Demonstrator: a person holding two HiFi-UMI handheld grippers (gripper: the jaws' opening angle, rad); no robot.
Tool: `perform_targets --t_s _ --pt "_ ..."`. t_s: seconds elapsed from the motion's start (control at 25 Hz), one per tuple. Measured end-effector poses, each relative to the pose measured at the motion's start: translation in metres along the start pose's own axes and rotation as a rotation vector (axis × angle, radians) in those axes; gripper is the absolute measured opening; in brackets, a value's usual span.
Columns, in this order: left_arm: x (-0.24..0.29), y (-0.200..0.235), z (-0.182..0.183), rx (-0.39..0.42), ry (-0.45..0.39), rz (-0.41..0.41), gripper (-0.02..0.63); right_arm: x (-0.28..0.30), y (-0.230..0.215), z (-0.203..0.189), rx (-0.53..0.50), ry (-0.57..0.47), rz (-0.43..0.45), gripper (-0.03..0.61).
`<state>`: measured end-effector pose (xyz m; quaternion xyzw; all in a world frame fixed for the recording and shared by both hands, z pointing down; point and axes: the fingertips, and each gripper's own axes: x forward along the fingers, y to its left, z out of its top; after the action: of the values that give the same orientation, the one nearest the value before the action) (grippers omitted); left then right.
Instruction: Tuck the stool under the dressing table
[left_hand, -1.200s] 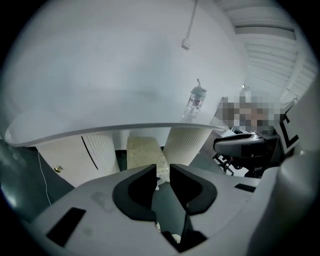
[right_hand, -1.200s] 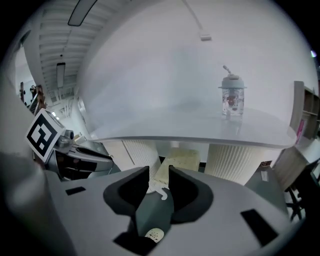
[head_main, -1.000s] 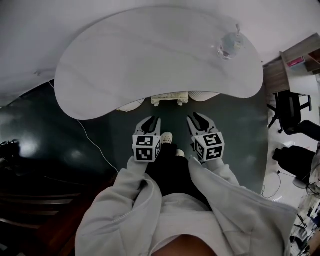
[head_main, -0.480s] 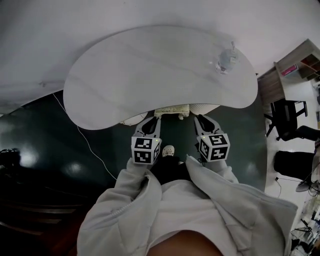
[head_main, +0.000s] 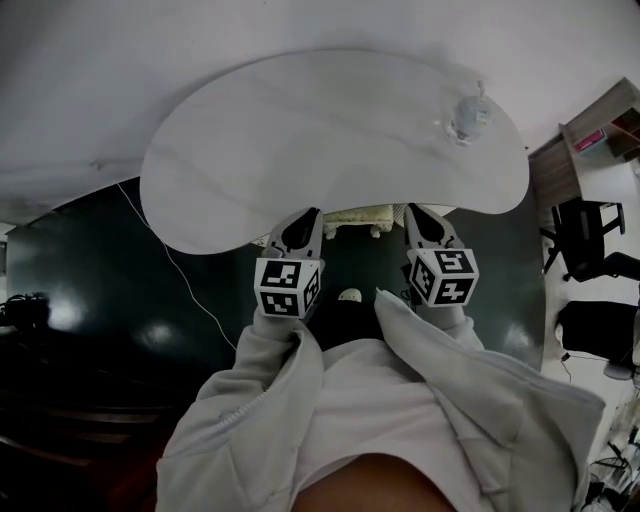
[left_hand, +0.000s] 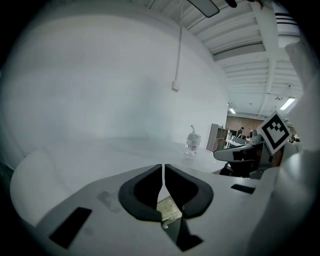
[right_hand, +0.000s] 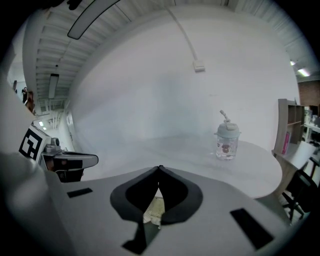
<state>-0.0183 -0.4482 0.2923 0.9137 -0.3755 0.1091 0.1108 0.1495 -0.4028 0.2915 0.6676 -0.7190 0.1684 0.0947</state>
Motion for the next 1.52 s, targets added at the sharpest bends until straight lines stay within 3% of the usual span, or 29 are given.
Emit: perform_targets --t_s 0.24,0.6,1.52 --pt "-0.011 0.014 0.021 -0.054 -0.063 0.06 0.025 -0.006 -0.008 0.025 -0.013 -0.046 0.018 0.049" --pt "-0.002 0.012 0.034 -0.064 -0.073 0.116 0.021 -0.014 -0.035 0.061 -0.049 -0.096 0.013 0.049" --pt "0.017 -0.01 0.039 -0.032 -0.054 0.106 0.021 -0.014 -0.045 0.055 -0.034 -0.081 0.043 0.049"
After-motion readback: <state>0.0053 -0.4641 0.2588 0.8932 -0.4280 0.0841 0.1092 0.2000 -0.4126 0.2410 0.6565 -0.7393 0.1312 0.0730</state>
